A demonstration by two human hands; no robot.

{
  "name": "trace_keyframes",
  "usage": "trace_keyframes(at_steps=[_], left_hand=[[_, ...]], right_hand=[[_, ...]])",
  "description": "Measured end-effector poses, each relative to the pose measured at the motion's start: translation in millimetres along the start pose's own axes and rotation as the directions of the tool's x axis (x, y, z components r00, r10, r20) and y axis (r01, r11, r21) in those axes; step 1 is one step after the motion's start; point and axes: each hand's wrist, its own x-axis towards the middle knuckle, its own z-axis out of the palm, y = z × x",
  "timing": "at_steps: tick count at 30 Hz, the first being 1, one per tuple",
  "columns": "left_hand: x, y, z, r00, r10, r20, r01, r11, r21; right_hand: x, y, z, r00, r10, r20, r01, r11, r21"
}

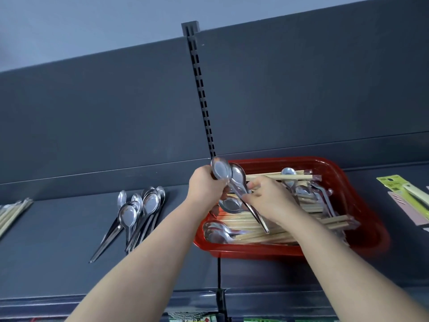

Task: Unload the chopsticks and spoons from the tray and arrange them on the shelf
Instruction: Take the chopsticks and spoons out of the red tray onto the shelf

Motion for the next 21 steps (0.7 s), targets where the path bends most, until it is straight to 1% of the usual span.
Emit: trace_keyframes(at_steps=[2,4,6,8,12,14,16,17,21], left_hand=[[5,-4,-13,0.994,0.034,-0.102,-0.034,0.999,0.002],[18,-14,-39,0.975,0.004,-0.224,-0.020,0.997,-0.070],[24,-26,-70,0.957,-0.062,-0.284,0.042,0.996,-0.074],[23,-42,-101,0.949,-0.113,-0.296,0.111,0.994,-0.025],[12,-84,-143,0.963,-0.166,-0.213,0.218,0.944,0.249],[8,-106,-159,0.964,-0.190,-0.187,0.241,0.920,0.309],[8,-123,-168,0.966,-0.203,-0.159,0.250,0.890,0.381],[9,-131,-172,0.972,-0.193,-0.132,0.231,0.878,0.419],[12,-150,-176,0.993,-0.121,0.000,0.103,0.849,0.518]], right_hand=[[1,-10,3,1.000,-0.023,0.004,0.023,0.999,0.034],[4,-26,9,0.997,-0.065,-0.034,0.066,0.998,0.018],[5,-46,20,0.991,-0.111,-0.080,0.113,0.993,0.021],[4,-70,39,0.984,-0.164,-0.075,0.166,0.986,0.021],[-5,-112,90,0.968,-0.249,0.018,0.249,0.965,-0.083],[-8,-125,117,0.965,-0.258,0.053,0.263,0.957,-0.126],[-11,-132,140,0.973,-0.222,0.070,0.230,0.959,-0.167],[-13,-134,151,0.980,-0.187,0.071,0.198,0.963,-0.185],[-14,-131,188,0.998,-0.042,0.040,0.051,0.969,-0.242]])
